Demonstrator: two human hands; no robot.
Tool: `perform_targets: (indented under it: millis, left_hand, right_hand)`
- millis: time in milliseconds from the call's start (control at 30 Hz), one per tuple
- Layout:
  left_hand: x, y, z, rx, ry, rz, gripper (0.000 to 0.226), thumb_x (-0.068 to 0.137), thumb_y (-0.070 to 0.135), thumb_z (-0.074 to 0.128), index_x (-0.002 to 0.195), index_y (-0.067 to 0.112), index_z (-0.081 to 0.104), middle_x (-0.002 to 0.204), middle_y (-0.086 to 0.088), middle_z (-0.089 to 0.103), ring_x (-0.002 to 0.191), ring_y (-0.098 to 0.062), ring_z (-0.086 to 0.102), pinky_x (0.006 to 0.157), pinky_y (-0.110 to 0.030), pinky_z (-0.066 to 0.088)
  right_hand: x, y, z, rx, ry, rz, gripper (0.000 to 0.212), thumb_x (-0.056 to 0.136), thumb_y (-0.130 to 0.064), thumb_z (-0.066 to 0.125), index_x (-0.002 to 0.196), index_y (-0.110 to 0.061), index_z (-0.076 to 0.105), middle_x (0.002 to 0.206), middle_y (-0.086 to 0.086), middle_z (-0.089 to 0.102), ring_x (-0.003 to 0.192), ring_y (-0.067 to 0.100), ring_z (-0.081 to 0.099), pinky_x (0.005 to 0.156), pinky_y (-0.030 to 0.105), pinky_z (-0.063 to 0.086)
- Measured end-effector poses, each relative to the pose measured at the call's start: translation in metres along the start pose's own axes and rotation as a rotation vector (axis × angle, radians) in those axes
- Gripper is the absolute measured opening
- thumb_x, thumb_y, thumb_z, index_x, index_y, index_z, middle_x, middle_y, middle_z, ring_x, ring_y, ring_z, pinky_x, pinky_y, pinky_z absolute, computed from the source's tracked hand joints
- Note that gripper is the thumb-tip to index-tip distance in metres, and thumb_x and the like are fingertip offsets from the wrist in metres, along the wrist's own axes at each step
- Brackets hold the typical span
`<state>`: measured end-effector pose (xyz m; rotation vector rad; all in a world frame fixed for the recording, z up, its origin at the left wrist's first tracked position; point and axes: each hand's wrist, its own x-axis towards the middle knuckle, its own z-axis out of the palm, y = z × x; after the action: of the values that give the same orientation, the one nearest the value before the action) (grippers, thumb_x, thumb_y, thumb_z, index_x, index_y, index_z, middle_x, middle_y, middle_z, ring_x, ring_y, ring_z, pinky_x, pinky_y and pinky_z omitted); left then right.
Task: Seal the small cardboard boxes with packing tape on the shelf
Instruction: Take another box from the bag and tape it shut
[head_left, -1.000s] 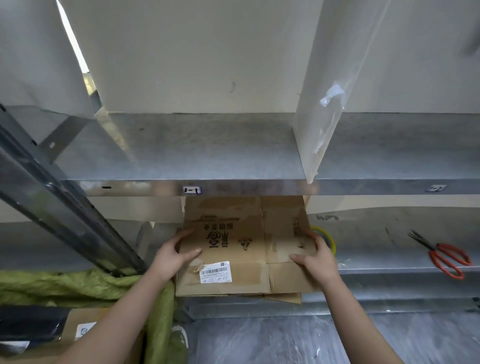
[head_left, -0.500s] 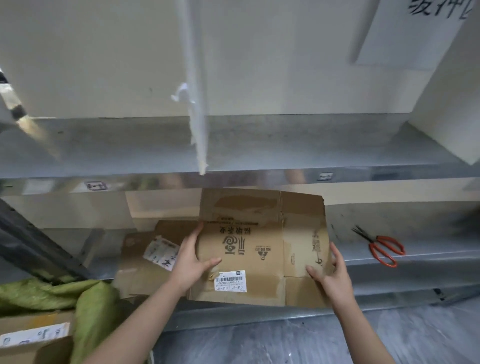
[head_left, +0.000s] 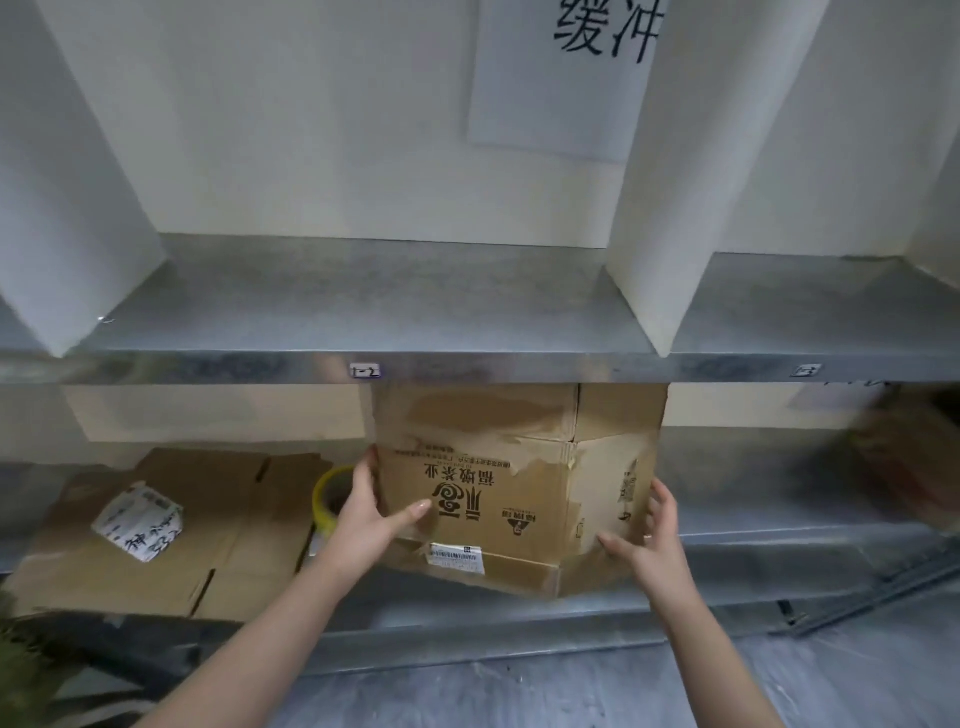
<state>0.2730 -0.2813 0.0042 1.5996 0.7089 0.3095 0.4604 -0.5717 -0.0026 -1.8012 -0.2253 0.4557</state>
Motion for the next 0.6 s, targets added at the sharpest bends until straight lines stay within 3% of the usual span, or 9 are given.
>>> perform_targets:
  millis: [100, 167, 233, 300, 367, 400, 467, 500, 600]
  left_hand:
    - [0.006, 0.000, 0.019, -0.004, 0.001, -0.001, 0.101, 0.063, 0.053, 0.078, 0.142, 0.044, 0.016, 0.142, 0.012, 0.041, 0.132, -0.012, 0.042, 0.113, -0.047, 0.034]
    - [0.007, 0.001, 0.031, 0.004, 0.012, 0.000, 0.092, 0.064, 0.054, 0.075, 0.134, 0.052, 0.016, 0.129, 0.018, 0.043, 0.123, -0.006, 0.044, 0.110, -0.040, 0.035]
    - [0.006, 0.002, 0.044, 0.017, 0.019, 0.014, 0.089, 0.066, 0.051, 0.075, 0.132, 0.054, 0.015, 0.126, 0.019, 0.042, 0.120, -0.003, 0.043, 0.107, -0.038, 0.036]
    - [0.004, 0.002, 0.055, 0.025, 0.051, 0.026, 0.089, 0.072, 0.045, 0.075, 0.138, 0.050, 0.016, 0.132, 0.015, 0.042, 0.126, -0.007, 0.043, 0.110, -0.043, 0.037]
    - [0.002, 0.003, 0.061, 0.042, 0.098, 0.034, 0.089, 0.076, 0.042, 0.074, 0.142, 0.048, 0.015, 0.142, 0.009, 0.042, 0.132, -0.013, 0.042, 0.111, -0.048, 0.037]
    - [0.000, 0.003, 0.064, 0.049, 0.124, 0.034, 0.089, 0.077, 0.042, 0.074, 0.142, 0.048, 0.013, 0.145, 0.006, 0.041, 0.134, -0.014, 0.041, 0.111, -0.049, 0.037]
    - [-0.004, 0.003, 0.071, 0.073, 0.166, 0.046, 0.092, 0.078, 0.043, 0.072, 0.144, 0.049, 0.010, 0.149, 0.005, 0.036, 0.136, -0.011, 0.034, 0.113, -0.046, 0.033]
    - [-0.007, 0.004, 0.076, 0.092, 0.175, 0.049, 0.093, 0.079, 0.044, 0.072, 0.145, 0.050, 0.007, 0.149, 0.008, 0.033, 0.135, -0.007, 0.030, 0.114, -0.043, 0.030]
    - [-0.022, 0.008, 0.097, 0.088, 0.146, 0.084, 0.084, 0.078, 0.048, 0.070, 0.136, 0.061, 0.009, 0.142, 0.020, 0.031, 0.131, -0.001, 0.031, 0.109, -0.028, 0.031]
  right_hand:
    - [0.017, 0.002, -0.003, 0.046, -0.065, -0.001, 0.100, 0.081, 0.009, 0.068, 0.143, -0.053, 0.020, 0.145, -0.016, 0.038, 0.130, 0.012, 0.041, 0.097, 0.046, 0.049]
    - [0.025, 0.002, 0.004, 0.076, -0.134, 0.006, 0.095, 0.087, 0.005, 0.062, 0.130, -0.070, 0.023, 0.136, -0.031, 0.040, 0.125, 0.004, 0.045, 0.085, 0.036, 0.053]
    - [0.029, 0.000, 0.012, 0.129, -0.171, 0.043, 0.081, 0.093, -0.006, 0.059, 0.121, -0.075, 0.028, 0.126, -0.034, 0.044, 0.116, -0.001, 0.050, 0.078, 0.025, 0.055]
    - [0.030, -0.001, 0.015, 0.166, -0.165, 0.065, 0.069, 0.095, -0.014, 0.059, 0.128, -0.068, 0.030, 0.128, -0.025, 0.049, 0.115, 0.006, 0.054, 0.084, 0.030, 0.057]
    - [0.033, 0.001, 0.011, 0.152, -0.129, 0.051, 0.067, 0.095, -0.010, 0.057, 0.135, -0.058, 0.035, 0.136, -0.010, 0.054, 0.124, 0.022, 0.054, 0.097, 0.043, 0.053]
    - [0.033, 0.002, 0.007, 0.153, -0.129, 0.035, 0.067, 0.091, -0.005, 0.058, 0.132, -0.055, 0.040, 0.136, -0.003, 0.055, 0.125, 0.026, 0.054, 0.094, 0.043, 0.053]
    - [0.032, 0.001, -0.004, 0.202, -0.202, 0.050, 0.077, 0.073, -0.001, 0.063, 0.127, -0.054, 0.046, 0.134, -0.004, 0.057, 0.122, 0.018, 0.056, 0.086, 0.034, 0.055]
    - [0.030, 0.001, -0.010, 0.201, -0.268, 0.065, 0.084, 0.066, -0.001, 0.063, 0.131, -0.051, 0.045, 0.136, -0.008, 0.055, 0.122, 0.011, 0.054, 0.089, 0.033, 0.054]
    - [0.027, -0.001, -0.026, 0.106, -0.401, 0.054, 0.096, 0.074, -0.012, 0.077, 0.149, -0.040, 0.025, 0.140, -0.011, 0.048, 0.127, 0.009, 0.048, 0.104, 0.041, 0.048]
